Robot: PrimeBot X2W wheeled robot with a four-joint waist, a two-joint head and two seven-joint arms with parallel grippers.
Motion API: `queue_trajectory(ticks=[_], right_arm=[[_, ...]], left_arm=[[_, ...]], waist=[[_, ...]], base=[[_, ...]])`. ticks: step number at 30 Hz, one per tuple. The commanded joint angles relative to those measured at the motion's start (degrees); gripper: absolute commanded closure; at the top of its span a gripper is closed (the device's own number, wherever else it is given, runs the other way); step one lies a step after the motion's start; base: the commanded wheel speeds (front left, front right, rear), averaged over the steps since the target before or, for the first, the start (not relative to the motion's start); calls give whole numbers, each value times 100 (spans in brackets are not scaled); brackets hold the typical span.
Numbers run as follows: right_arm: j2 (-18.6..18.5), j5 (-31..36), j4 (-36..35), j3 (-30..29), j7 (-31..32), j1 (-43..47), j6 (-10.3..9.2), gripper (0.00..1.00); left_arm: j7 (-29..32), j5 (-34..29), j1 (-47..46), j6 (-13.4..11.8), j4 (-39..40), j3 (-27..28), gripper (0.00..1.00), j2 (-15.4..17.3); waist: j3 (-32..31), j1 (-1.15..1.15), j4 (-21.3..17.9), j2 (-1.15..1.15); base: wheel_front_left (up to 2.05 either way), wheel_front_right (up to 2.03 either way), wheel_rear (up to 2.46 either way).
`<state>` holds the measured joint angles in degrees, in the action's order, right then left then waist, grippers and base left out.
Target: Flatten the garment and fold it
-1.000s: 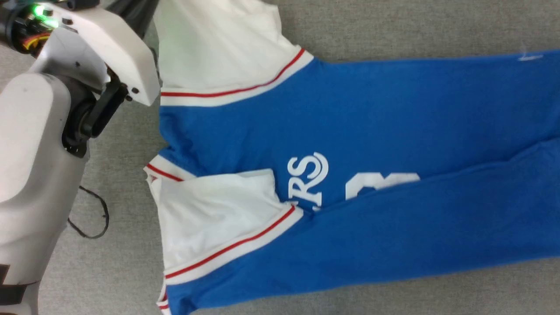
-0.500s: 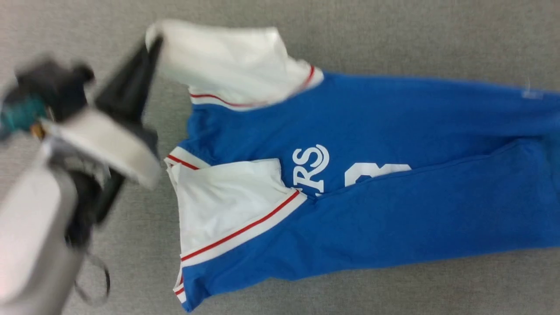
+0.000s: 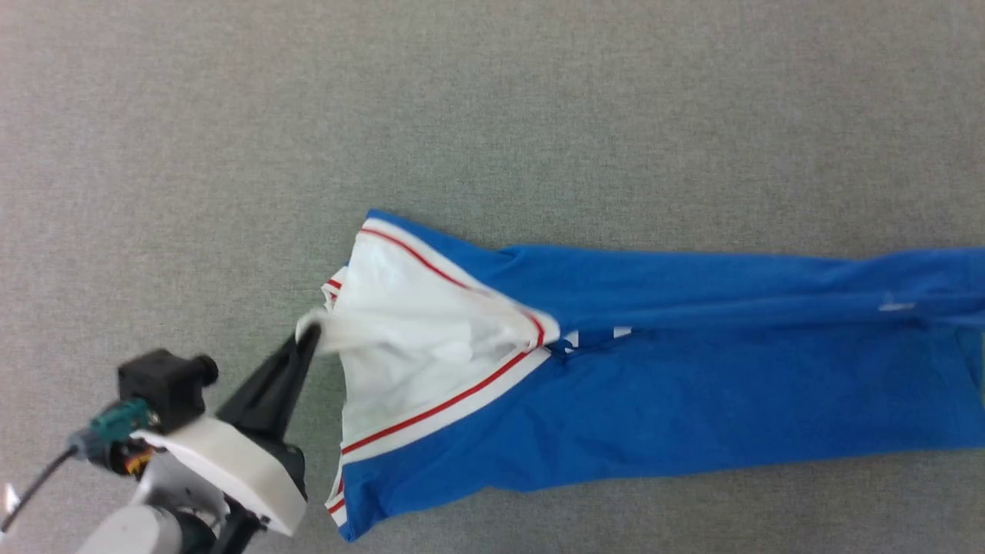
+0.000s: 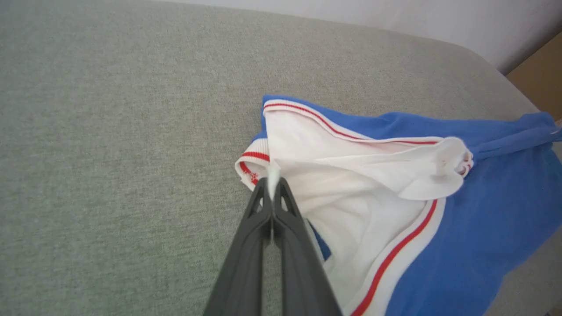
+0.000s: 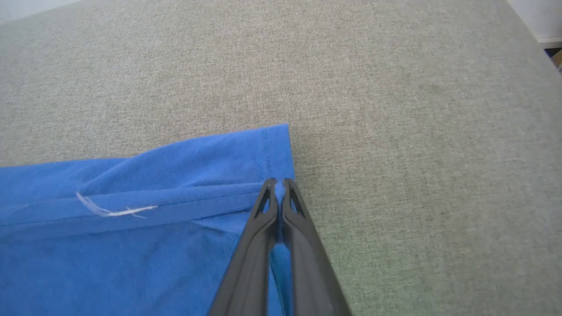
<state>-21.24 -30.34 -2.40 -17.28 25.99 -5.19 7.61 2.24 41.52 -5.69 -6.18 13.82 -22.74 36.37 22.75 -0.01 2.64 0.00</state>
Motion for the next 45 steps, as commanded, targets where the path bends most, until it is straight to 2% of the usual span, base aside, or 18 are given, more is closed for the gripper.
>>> queue_trajectory(ticks=[1,5,6,7,8,10,11,15,18,21,24,27,29,35,41,44,45], right_arm=[[6,27,80,35,-68,84,-12,100],[105,43,356,177,-123,89,-12,100],[130,49,438,200,-133,72,-12,100],[146,66,515,223,-155,52,-12,60],[155,88,587,247,-184,28,-12,0],[189,132,730,253,-260,-36,-12,0],[203,146,787,260,-293,-63,-12,0],[214,135,849,279,-398,-99,-12,0],[208,26,661,229,-443,-21,-12,0],[273,-171,364,64,-400,140,-12,0],[309,-215,104,-117,-317,326,-12,0],[300,-115,28,-215,-179,449,-12,0],[297,-55,45,-213,-95,460,-12,0],[305,70,396,-217,243,288,-12,0],[245,160,850,-205,569,164,-12,0],[361,-84,993,-143,944,147,-12,0],[436,-180,1023,-210,1042,122,-12,51]], left_arm=[[-40,41,72,5,-142,-37,100,-24],[-30,148,24,144,-616,-220,99,-231],[-19,146,-34,186,-750,-277,95,-283],[-22,148,-107,228,-876,-327,83,-350],[-46,166,-183,259,-996,-354,63,-434],[-77,167,-314,312,-1231,-416,11,-559],[-92,162,-365,332,-1332,-441,0,-605],[-302,85,-493,269,-1587,-411,0,-737],[-572,64,-424,95,-1507,-264,0,-811],[-984,51,-200,-191,-1189,-5,0,-889],[-1496,-186,88,-641,-768,367,0,-945],[-1688,-566,386,-1045,-302,747,0,-1103],[-1714,-811,534,-1190,-17,922,0,-1255],[-1721,-1561,697,-1235,330,1050,0,-1512],[-1722,-1782,722,-1161,328,1080,0,-1673],[-1723,-1808,749,-1106,272,1086,0,-1727],[-1723,-1809,756,-1089,254,1091,0,-1746]], waist=[[-58,1,11,0],[-175,1,12,0],[-204,1,16,0],[-228,1,22,0],[-250,1,25,0],[-297,1,21,0],[-321,1,17,0],[-396,1,2,0],[-472,1,-16,0],[-535,1,-22,0],[-572,1,-17,0],[-567,1,10,0],[-533,1,59,0],[-374,1,240,0],[-265,1,380,0],[-271,1,424,0],[-285,1,435,0]], base=[[0,0,0],[0,0,0],[0,0,0],[0,0,0],[0,0,0],[0,0,0],[0,0,0],[0,0,0],[0,0,0],[0,0,0],[0,0,0],[0,0,0],[0,0,0],[0,0,0],[0,0,0],[0,0,0],[0,0,0]])
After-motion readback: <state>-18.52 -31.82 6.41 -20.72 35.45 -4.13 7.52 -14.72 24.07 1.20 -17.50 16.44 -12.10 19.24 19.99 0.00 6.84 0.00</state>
